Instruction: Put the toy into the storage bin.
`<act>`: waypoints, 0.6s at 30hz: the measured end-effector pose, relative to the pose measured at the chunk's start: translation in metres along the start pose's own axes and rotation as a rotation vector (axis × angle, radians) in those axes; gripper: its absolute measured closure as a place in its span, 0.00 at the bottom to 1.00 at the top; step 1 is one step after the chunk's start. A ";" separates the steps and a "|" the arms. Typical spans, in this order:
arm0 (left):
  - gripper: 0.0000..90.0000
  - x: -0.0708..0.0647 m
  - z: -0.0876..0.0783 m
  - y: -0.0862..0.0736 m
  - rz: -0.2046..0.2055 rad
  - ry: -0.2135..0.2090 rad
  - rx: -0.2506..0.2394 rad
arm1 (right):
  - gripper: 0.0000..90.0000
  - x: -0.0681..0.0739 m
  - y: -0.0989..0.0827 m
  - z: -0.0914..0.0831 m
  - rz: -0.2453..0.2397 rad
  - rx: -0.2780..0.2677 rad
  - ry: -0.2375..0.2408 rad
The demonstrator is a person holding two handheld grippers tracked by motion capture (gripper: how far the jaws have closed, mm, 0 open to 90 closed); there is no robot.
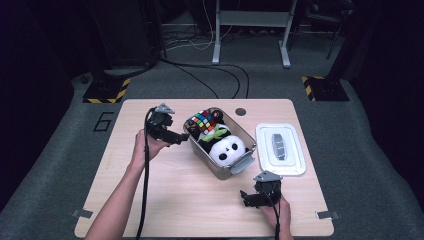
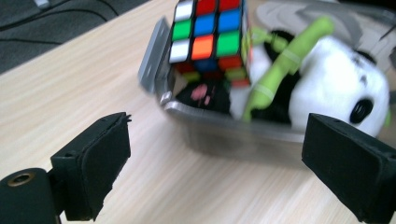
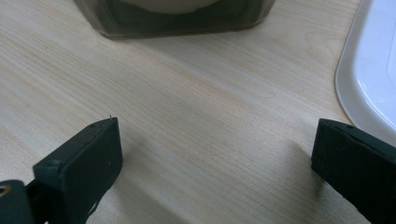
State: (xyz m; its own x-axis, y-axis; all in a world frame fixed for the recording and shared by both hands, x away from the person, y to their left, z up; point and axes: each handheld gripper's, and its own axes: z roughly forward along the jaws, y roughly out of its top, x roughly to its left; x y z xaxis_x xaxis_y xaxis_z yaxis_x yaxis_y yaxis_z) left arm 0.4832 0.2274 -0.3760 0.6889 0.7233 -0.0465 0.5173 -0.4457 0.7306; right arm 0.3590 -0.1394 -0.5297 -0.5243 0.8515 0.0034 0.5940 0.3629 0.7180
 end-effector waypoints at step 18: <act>0.00 0.016 0.006 -0.112 -0.121 0.083 0.094 | 0.01 0.000 0.000 0.000 -0.002 0.001 -0.001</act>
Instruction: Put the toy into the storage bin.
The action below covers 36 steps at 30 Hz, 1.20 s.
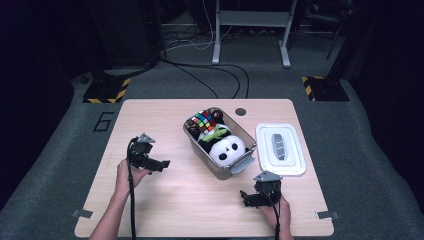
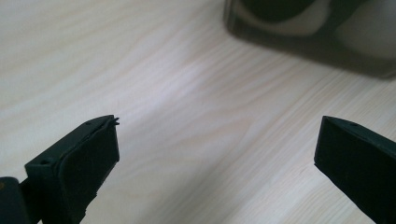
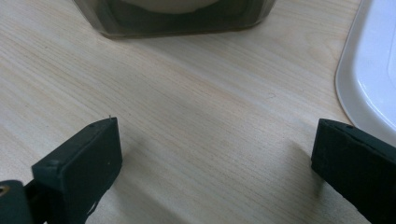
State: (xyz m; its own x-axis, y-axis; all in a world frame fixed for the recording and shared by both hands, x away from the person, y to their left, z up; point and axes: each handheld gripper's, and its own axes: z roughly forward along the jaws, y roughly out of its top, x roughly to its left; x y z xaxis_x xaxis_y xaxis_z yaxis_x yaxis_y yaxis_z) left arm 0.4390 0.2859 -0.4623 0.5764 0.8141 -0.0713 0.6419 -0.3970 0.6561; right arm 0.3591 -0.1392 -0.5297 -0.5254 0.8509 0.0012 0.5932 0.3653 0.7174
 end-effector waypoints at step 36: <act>0.00 0.009 0.029 -0.070 -0.069 0.162 -0.080 | 0.01 0.000 0.000 0.000 -0.005 0.005 -0.003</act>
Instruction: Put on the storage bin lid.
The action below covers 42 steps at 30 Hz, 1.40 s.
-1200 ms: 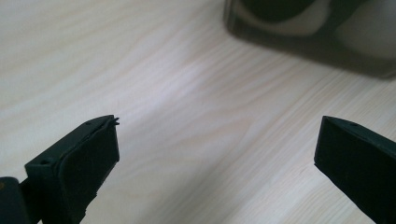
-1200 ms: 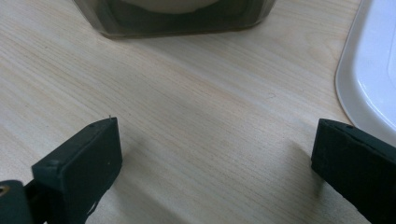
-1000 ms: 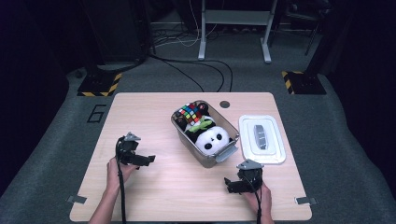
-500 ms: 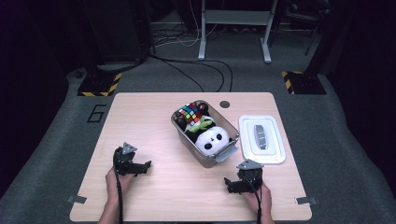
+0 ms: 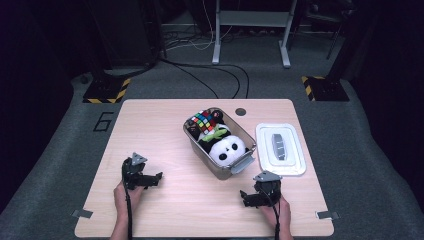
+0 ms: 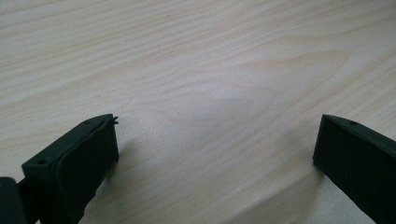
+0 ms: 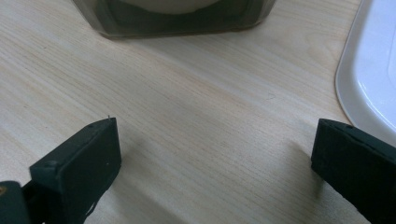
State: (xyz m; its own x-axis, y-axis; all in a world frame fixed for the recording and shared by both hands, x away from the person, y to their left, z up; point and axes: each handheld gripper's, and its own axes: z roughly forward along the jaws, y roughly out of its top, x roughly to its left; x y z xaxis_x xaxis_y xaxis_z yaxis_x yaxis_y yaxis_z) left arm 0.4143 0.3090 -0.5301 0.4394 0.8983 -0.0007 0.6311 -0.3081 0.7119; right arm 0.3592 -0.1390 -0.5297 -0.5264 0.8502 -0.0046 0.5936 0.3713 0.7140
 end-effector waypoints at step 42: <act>0.00 0.001 0.005 0.005 -0.010 0.008 -0.009 | 0.02 -0.040 0.014 -0.011 0.068 0.044 -0.018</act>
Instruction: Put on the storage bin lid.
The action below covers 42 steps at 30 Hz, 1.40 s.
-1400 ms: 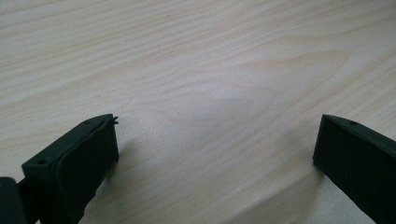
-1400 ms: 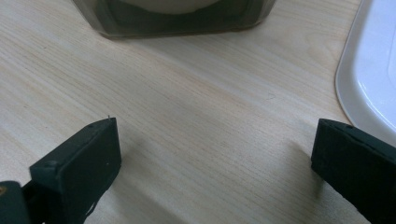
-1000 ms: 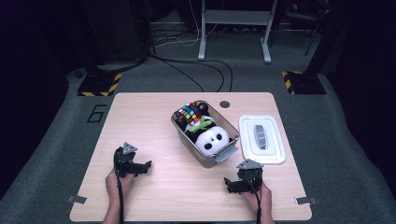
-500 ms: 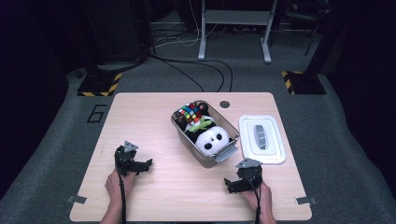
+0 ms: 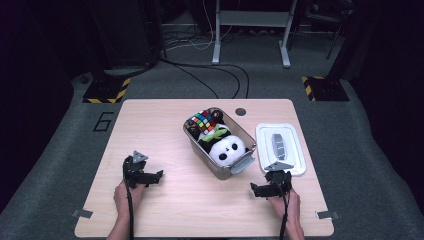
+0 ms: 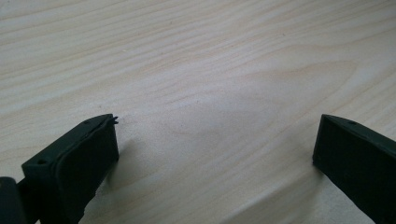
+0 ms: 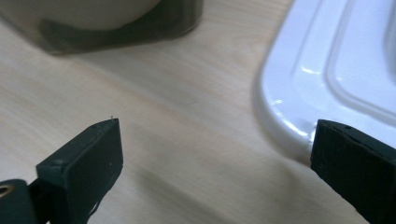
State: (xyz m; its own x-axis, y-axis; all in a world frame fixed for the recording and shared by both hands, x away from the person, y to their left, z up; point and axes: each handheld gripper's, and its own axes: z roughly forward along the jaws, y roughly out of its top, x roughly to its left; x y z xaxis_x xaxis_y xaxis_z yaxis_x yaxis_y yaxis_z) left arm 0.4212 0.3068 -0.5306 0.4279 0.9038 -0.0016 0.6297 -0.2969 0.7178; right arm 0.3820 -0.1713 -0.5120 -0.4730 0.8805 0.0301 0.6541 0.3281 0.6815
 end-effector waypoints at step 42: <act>0.00 0.000 0.000 0.000 0.003 0.001 0.004 | 0.74 -0.107 0.083 0.036 0.142 0.014 -0.231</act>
State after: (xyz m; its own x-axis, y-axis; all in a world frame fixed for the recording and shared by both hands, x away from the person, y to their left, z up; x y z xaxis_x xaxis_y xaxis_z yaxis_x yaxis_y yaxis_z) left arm 0.4214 0.3070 -0.5304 0.4292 0.9032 0.0013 0.6308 -0.3008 0.7153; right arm 0.5081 -0.2264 -0.4848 -0.2295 0.9723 -0.0439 0.7133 0.1987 0.6721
